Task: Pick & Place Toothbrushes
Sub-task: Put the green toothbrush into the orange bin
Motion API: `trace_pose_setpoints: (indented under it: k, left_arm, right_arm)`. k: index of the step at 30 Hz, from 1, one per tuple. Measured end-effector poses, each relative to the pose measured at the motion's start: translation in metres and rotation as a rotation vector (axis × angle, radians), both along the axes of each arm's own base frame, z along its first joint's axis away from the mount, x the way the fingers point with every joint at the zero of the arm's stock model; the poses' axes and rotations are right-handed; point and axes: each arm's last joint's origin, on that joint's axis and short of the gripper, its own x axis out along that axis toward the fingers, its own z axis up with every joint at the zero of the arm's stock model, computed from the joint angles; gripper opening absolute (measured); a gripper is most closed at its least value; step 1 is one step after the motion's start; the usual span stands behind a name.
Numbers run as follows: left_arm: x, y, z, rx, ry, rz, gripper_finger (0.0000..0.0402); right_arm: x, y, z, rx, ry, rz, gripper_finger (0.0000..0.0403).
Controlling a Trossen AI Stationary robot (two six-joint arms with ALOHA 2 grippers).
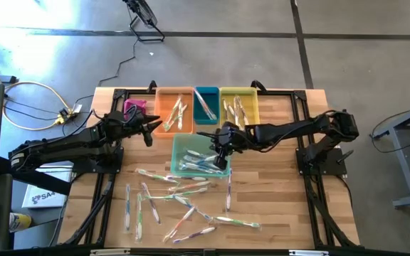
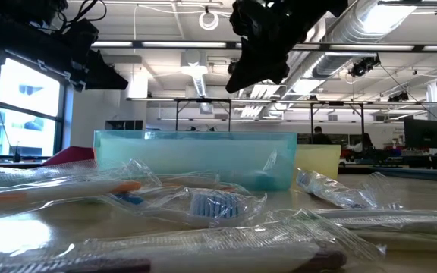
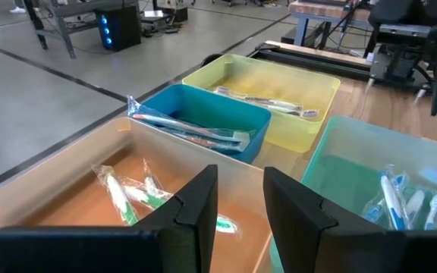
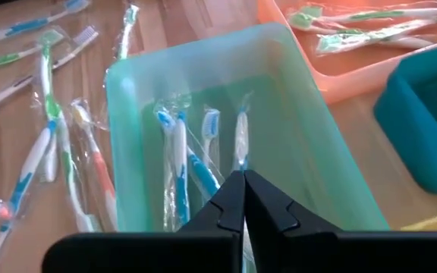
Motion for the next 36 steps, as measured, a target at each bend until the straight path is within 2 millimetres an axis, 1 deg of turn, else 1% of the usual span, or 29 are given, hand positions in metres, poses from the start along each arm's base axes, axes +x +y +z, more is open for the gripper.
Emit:
trace_pose_setpoints:
  k: [2,6,10,16,18,22,27,30,33,36]
  left_arm:
    - [0.0,0.0,0.0,0.0,0.0,0.0,0.0104]
    - [0.0,0.0,0.0,0.0,0.0,0.0,0.0104]
    - [0.0,0.0,0.0,0.0,0.0,0.0,0.0104]
    - [0.0,0.0,0.0,0.0,-0.001,0.0,0.0104]
    - [0.0,0.0,0.0,0.0,-0.001,0.0,0.0104]
    - [0.0,0.0,0.0,0.0,-0.001,0.0,0.0104]
    - [0.0,0.0,0.0,0.0,-0.001,0.0,0.0104]
    - [0.0,0.0,0.0,0.0,-0.001,0.0,0.0104]
    - [0.0,0.0,0.0,0.0,-0.001,0.0,0.0104]
    - [0.0,0.0,0.0,0.0,-0.001,0.0,0.0104]
  right_arm:
    - [-0.002,0.003,0.001,0.0,-0.016,0.006,0.0002]
    - [-0.012,0.009,0.005,-0.013,-0.048,-0.016,0.0002]
    - [-0.027,0.013,0.013,-0.047,-0.079,-0.069,0.0002]
    - [-0.045,0.022,0.017,-0.047,-0.105,-0.092,0.0002]
    - [-0.048,0.026,0.017,-0.05,-0.111,-0.083,0.0002]
    - [-0.053,0.042,0.017,-0.057,-0.102,0.005,0.0002]
    - [-0.057,0.064,0.017,0.007,-0.096,0.154,0.0002]
    - [-0.059,0.073,0.017,0.063,-0.089,0.212,0.0002]
    - [-0.061,0.079,0.017,0.152,-0.078,0.241,0.0002]
    - [-0.062,0.085,0.017,0.282,-0.057,0.242,0.0002]
